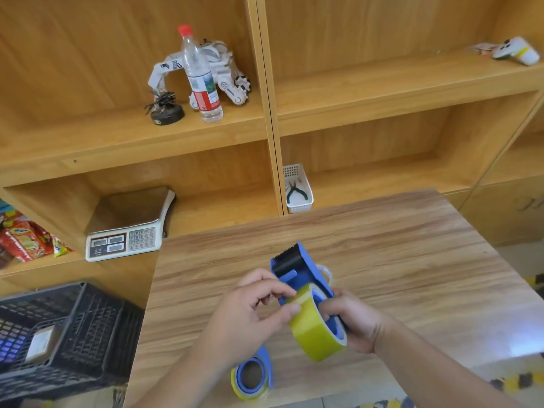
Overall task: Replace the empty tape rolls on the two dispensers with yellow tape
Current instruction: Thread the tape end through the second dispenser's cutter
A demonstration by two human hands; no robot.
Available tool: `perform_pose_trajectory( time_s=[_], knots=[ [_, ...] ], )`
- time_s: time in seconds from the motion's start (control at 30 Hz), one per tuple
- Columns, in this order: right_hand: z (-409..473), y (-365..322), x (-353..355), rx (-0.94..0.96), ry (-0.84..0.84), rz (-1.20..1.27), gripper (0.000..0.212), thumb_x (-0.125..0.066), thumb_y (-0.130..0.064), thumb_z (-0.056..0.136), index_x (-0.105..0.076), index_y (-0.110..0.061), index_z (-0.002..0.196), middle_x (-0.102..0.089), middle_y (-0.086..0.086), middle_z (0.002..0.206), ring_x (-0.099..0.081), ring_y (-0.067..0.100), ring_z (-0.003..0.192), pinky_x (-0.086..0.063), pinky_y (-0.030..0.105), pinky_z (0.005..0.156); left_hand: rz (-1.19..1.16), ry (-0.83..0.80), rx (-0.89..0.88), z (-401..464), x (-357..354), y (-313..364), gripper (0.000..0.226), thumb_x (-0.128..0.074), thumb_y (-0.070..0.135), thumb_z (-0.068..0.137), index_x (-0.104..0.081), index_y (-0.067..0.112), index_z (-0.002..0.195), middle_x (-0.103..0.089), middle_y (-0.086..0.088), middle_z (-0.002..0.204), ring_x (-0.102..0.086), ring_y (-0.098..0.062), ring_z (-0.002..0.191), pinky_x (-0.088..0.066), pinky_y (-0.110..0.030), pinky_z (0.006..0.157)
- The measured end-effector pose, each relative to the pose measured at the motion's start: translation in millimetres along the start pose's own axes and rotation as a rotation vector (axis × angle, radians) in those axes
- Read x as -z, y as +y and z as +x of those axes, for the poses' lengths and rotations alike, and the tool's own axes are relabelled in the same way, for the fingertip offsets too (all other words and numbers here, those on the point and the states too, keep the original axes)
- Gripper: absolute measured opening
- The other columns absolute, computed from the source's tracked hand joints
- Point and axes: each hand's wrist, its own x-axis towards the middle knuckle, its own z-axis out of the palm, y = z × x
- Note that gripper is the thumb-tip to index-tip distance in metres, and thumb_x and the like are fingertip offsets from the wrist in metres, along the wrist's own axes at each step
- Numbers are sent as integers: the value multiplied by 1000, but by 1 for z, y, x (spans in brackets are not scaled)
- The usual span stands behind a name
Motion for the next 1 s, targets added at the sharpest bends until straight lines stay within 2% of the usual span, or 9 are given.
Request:
perform_pose_trajectory(
  time_s=[0.1, 0.2, 0.37, 0.5, 0.6, 0.7, 0.77, 0.87, 1.0],
  knots=[
    [-4, 3, -1, 2, -2, 14, 52, -48, 8, 62, -65, 10, 111, -70, 18, 83, -69, 26, 70, -55, 31, 58, 46, -119, 26, -5, 8, -3, 33, -78, 52, 77, -77, 43, 108, -64, 19, 102, -58, -10, 85, -43, -15, 73],
    [-4, 10, 1, -40, -2, -36, 62, -51, 7, 63, -56, 15, 125, -68, 21, 93, -69, 29, 78, -56, 33, 64, 44, -169, 22, -8, 12, -4, 23, -83, 36, 83, -81, 37, 105, -69, 22, 95, -63, -6, 79, -50, -20, 71],
    [-8, 16, -4, -63, -34, -4, 50, -49, 8, 64, -64, 8, 112, -70, 16, 81, -69, 26, 70, -55, 32, 59, 43, -161, -13, -15, 13, -5, 18, -83, 22, 86, -84, 32, 101, -72, 19, 89, -65, -8, 75, -49, -15, 71],
    [-7, 22, -6, -69, -29, -6, 53, -50, 8, 65, -61, 13, 117, -69, 16, 83, -68, 26, 72, -55, 33, 60, 63, -142, -43, -21, 13, -8, 17, -81, 19, 87, -83, 30, 101, -73, 16, 88, -66, -8, 75, -48, -13, 72],
    [-9, 23, -11, -77, -39, -15, 40, -48, 8, 66, -67, 4, 100, -69, 14, 77, -68, 24, 67, -54, 31, 58, 86, -128, -63, -26, 11, -9, 13, -78, 21, 87, -83, 29, 97, -71, 17, 84, -65, -7, 72, -48, -13, 70],
    [-9, 26, -12, -84, -37, -18, 44, -49, 7, 66, -66, 4, 106, -68, 13, 79, -67, 24, 69, -54, 31, 58, 128, -115, -74, -29, 9, -9, 15, -74, 17, 88, -81, 28, 93, -70, 13, 82, -62, -7, 71, -48, -16, 68],
    [-9, 27, -14, -90, -40, -21, 46, -49, 7, 66, -64, 4, 109, -68, 13, 78, -67, 23, 68, -53, 30, 58, 173, -101, -76, -31, 8, -7, 21, -70, 12, 90, -78, 31, 93, -69, 12, 86, -61, -8, 74, -47, -18, 66],
    [-9, 28, -15, -90, -49, -18, 46, -48, 7, 67, -64, 4, 110, -68, 12, 76, -66, 23, 65, -53, 29, 57, 203, -99, -106, -33, 6, 0, 31, -66, 8, 92, -69, 37, 104, -63, 17, 98, -61, -9, 80, -49, -22, 68],
    [-11, 26, -16, -89, -84, -12, 43, -47, 7, 70, -63, 3, 109, -69, 11, 77, -67, 23, 66, -54, 31, 58, 250, -98, -175, -39, 2, 2, 44, -62, 2, 96, -68, 40, 116, -60, 21, 113, -62, -8, 86, -41, -11, 70]
  ],
)
